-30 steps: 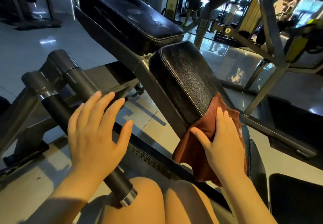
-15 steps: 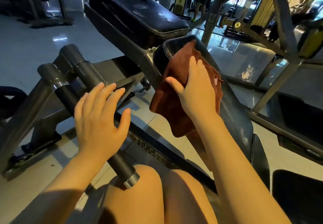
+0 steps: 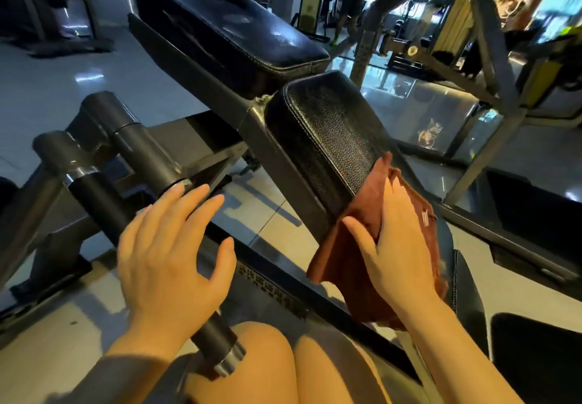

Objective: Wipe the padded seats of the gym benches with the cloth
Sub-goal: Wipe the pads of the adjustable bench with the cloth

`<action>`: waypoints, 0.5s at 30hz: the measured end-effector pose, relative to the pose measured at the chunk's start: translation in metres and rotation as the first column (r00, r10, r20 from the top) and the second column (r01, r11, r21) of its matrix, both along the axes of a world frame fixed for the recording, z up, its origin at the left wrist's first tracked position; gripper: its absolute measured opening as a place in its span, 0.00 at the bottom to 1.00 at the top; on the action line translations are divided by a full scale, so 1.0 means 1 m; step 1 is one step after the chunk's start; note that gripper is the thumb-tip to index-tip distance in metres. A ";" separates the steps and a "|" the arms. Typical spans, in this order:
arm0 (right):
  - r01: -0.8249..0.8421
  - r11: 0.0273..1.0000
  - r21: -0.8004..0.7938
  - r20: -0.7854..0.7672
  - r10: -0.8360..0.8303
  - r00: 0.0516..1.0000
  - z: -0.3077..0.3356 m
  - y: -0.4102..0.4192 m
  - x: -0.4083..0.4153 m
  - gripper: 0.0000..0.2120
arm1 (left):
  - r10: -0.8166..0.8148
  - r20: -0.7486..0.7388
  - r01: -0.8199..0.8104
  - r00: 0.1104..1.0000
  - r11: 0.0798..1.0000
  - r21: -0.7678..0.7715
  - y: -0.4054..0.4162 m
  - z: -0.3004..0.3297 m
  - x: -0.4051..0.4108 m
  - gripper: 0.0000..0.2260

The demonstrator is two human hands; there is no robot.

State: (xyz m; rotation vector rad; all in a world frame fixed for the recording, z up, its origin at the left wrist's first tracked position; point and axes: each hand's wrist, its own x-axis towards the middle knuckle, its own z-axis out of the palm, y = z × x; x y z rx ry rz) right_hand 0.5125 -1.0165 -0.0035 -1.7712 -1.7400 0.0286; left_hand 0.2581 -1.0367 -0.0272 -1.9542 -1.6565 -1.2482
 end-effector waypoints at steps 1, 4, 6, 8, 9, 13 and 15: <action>0.003 1.000 0.017 -0.019 -0.002 1.000 0.009 0.010 -0.014 0.46 | 0.002 0.001 -0.002 1.000 1.000 -0.002 0.000 0.000 0.000 0.22; -0.041 0.996 0.073 -0.013 0.042 0.999 0.041 0.048 -0.054 0.44 | 0.026 0.012 -0.026 1.000 1.000 -0.007 0.003 -0.002 -0.001 0.22; -0.063 0.993 0.097 0.055 0.058 0.997 0.062 0.071 -0.075 0.43 | 0.034 0.017 -0.034 0.999 0.999 -0.017 0.004 -0.003 -0.003 0.21; -0.089 0.991 0.102 0.091 0.080 0.993 0.074 0.085 -0.086 0.43 | 0.032 0.010 -0.032 0.999 0.999 -0.015 0.002 -0.003 -0.005 0.21; -0.112 0.988 0.106 0.093 0.102 0.990 0.074 0.086 -0.087 0.43 | 0.031 0.006 -0.031 0.999 0.999 -0.019 0.001 -0.003 -0.006 0.21; -0.229 0.965 0.126 0.121 0.214 0.969 0.048 0.060 -0.053 0.44 | 0.028 0.027 -0.027 0.999 0.999 -0.045 0.000 -0.005 -0.007 0.21; -0.251 0.965 0.077 0.102 0.243 0.965 0.027 0.038 -0.023 0.44 | 0.028 0.034 -0.027 0.999 0.999 -0.040 -0.002 -0.006 -0.006 0.21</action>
